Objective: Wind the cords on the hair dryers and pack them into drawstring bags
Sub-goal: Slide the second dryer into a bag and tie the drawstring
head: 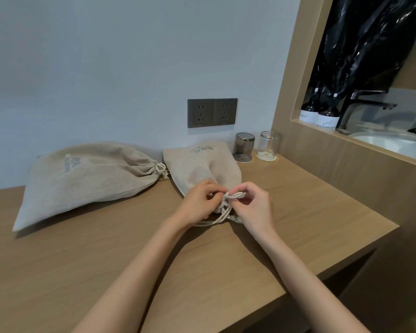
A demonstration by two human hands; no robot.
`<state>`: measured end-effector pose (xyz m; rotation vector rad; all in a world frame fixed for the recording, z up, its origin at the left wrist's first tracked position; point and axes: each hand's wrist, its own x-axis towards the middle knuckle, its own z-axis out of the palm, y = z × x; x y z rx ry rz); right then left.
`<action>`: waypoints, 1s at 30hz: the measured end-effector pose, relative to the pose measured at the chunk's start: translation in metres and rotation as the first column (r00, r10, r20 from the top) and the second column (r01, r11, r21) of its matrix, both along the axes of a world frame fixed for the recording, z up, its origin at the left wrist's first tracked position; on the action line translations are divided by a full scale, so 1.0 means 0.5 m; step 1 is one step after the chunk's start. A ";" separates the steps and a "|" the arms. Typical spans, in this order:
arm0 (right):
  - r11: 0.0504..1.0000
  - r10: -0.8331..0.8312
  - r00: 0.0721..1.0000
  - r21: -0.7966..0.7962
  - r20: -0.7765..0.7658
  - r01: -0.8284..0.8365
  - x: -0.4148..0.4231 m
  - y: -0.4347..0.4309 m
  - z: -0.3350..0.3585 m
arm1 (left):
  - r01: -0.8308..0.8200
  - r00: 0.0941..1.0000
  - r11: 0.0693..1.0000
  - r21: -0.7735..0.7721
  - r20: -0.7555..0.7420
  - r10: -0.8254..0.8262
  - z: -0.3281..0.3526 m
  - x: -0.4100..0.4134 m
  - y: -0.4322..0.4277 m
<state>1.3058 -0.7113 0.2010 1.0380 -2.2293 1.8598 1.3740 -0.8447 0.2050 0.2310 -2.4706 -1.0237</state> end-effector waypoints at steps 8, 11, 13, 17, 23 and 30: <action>1.000 -0.007 0.987 -0.021 0.162 0.011 -0.008 0.001 -0.002 | 0.089 0.990 0.994 0.071 0.107 -0.096 0.010 0.000 -0.028; 0.999 0.000 0.974 -0.040 0.227 0.009 -0.006 0.002 0.000 | 0.144 0.978 0.986 0.079 0.139 -0.154 0.019 0.001 -0.035; 0.998 0.029 0.952 -0.070 0.306 -0.008 -0.005 0.004 0.002 | 0.186 0.972 0.980 0.064 0.134 -0.193 0.019 0.002 -0.040; 0.995 0.082 0.929 -0.081 0.361 -0.057 -0.004 0.001 0.005 | 0.222 0.973 0.974 0.050 0.054 -0.224 0.004 0.010 -0.043; 0.988 0.143 0.912 -0.104 0.386 -0.111 0.000 0.003 0.007 | 0.277 0.961 0.959 0.050 -0.035 -0.276 -0.012 0.027 -0.046; 0.984 0.169 0.919 -0.113 0.357 -0.137 0.005 0.002 0.011 | 0.288 0.956 0.958 0.010 -0.061 -0.287 -0.011 0.041 -0.041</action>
